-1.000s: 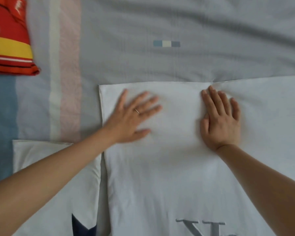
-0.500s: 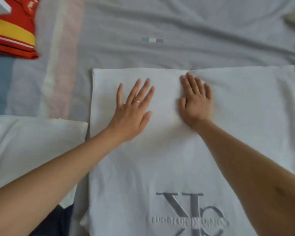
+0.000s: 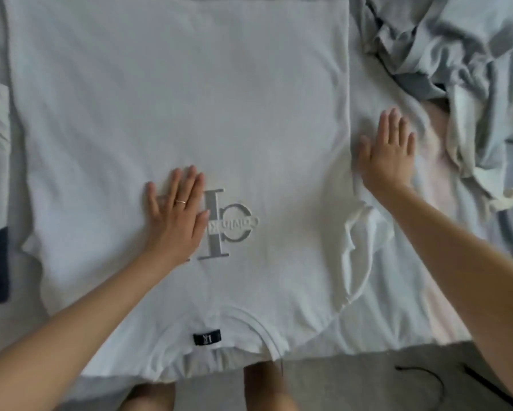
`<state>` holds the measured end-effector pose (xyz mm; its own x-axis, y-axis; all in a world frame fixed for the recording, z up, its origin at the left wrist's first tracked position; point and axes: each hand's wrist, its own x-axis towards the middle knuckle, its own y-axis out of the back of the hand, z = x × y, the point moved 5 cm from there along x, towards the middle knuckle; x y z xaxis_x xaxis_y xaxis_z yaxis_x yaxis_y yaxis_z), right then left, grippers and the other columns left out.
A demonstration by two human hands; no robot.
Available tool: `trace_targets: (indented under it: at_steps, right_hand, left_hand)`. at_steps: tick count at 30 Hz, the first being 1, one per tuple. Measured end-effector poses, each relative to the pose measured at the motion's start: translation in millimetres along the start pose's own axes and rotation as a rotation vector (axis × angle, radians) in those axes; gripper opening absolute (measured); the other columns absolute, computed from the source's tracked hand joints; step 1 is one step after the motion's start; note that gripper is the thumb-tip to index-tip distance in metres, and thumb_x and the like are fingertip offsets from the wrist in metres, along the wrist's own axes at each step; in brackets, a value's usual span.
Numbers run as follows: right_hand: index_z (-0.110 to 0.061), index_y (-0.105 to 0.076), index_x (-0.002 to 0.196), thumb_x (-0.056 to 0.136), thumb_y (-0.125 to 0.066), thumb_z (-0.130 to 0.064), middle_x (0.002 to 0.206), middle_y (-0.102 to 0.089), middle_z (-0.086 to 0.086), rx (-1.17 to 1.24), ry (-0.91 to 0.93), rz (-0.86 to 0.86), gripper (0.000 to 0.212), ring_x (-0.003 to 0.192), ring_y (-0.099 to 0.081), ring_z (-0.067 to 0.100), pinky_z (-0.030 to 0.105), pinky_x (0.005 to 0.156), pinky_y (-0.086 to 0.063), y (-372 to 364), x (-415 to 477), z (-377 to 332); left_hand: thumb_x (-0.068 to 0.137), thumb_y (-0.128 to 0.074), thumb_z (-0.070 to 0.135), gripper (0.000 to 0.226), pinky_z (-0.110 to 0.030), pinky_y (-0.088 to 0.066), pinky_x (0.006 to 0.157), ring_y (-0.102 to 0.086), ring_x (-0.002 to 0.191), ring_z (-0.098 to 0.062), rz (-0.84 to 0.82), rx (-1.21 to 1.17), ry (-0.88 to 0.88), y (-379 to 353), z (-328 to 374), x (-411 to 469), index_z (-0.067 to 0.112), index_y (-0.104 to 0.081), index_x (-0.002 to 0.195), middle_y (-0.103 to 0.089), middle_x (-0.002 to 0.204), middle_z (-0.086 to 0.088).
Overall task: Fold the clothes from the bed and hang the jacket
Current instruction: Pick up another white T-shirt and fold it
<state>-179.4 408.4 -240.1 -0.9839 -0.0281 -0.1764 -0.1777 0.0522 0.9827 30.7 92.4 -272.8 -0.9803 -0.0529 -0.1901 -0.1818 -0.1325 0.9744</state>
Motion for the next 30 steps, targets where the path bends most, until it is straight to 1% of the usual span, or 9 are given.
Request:
trace_targets:
  at_steps: [5,7,10,13,16,18,21,26,30]
  right_hand:
    - [-0.026,-0.029,0.149,0.097,-0.026,-0.047,0.155,-0.027,0.002,-0.134,0.775,-0.247,0.056,0.141,-0.028,0.026,0.042,0.115,-0.017,-43,-163,1]
    - [-0.034,-0.021,0.15,0.099,-0.021,-0.053,0.157,-0.021,-0.003,-0.133,0.58,-0.274,0.055,0.142,-0.028,0.026,0.043,0.115,-0.016,-52,-188,47]
    - [-0.037,-0.003,0.151,0.098,-0.029,-0.052,0.16,0.003,-0.011,0.017,0.031,-0.356,0.061,0.148,-0.001,0.019,0.045,0.119,-0.005,-51,-199,122]
    - [-0.026,-0.029,0.146,0.096,-0.046,-0.038,0.154,-0.025,-0.002,0.332,-0.179,-0.238,0.054,0.138,-0.031,0.023,0.047,0.112,-0.03,-33,-197,135]
    - [-0.016,-0.043,0.136,0.093,-0.058,-0.032,0.129,-0.051,0.005,0.742,-0.383,-0.199,0.048,0.104,-0.055,0.015,0.026,0.086,-0.048,-24,-169,115]
    - [-0.009,-0.053,0.124,0.087,-0.068,-0.031,0.11,-0.058,0.009,0.969,-0.471,-0.289,0.045,0.086,-0.057,0.012,0.018,0.074,-0.048,-29,-147,103]
    - [-0.001,-0.062,0.096,0.071,-0.07,-0.035,0.086,-0.06,0.009,0.95,-0.468,-0.409,0.042,0.077,-0.056,0.018,0.03,0.067,-0.045,-36,-132,94]
    - [-0.015,-0.061,0.092,0.078,-0.058,-0.02,0.08,-0.058,-0.004,1.242,-0.706,-0.221,0.015,0.071,-0.053,0.008,0.023,0.063,-0.043,-21,-163,126]
    - [-0.011,-0.057,0.081,0.083,-0.054,-0.01,0.074,-0.055,-0.005,1.363,-0.661,-0.154,0.004,0.07,-0.053,0.006,0.02,0.064,-0.043,5,-195,127]
  left_hand:
    - [0.092,-0.028,0.045,0.068,-0.061,-0.012,0.112,-0.013,0.147,-0.023,-0.107,0.049,-0.443,-35,81,-93,0.018,-0.012,0.152,-0.012,0.159,-0.004]
    - [0.091,-0.029,0.046,0.067,-0.059,-0.015,0.113,-0.017,0.146,-0.023,-0.194,0.037,-0.486,-40,81,-125,0.017,-0.019,0.151,-0.017,0.158,-0.006]
    - [0.09,-0.033,0.04,0.063,-0.05,-0.02,0.113,-0.024,0.143,-0.021,-0.234,-0.064,-0.527,-32,81,-152,0.017,-0.031,0.148,-0.026,0.156,-0.007]
    - [0.083,-0.039,0.022,0.041,-0.038,-0.036,0.102,-0.054,0.115,-0.019,-0.198,-0.317,-0.483,-11,86,-147,0.014,-0.067,0.113,-0.059,0.13,-0.005]
    - [0.083,-0.037,0.02,0.034,-0.035,-0.051,0.078,-0.064,0.089,-0.02,-0.236,-0.553,-0.308,3,96,-119,0.014,-0.069,0.093,-0.069,0.1,-0.001]
    - [0.087,-0.034,0.021,0.036,-0.035,-0.053,0.075,-0.064,0.09,-0.018,-0.229,-0.653,-0.202,7,111,-100,0.013,-0.067,0.098,-0.067,0.1,0.002]
    - [0.09,-0.043,0.006,0.029,-0.028,-0.049,0.085,-0.063,0.099,-0.017,-0.237,-0.894,-0.031,5,141,-67,0.011,-0.067,0.105,-0.066,0.106,0.002]
    - [0.099,-0.038,0.009,0.03,-0.028,-0.044,0.095,-0.053,0.118,-0.013,-0.54,-1.682,0.378,2,212,-28,0.013,-0.056,0.123,-0.059,0.128,-0.005]
    - [0.095,-0.033,-0.01,0.047,-0.01,-0.043,0.077,-0.046,0.12,-0.014,-0.535,-1.651,0.405,-5,256,-9,0.003,-0.04,0.14,-0.046,0.141,-0.013]
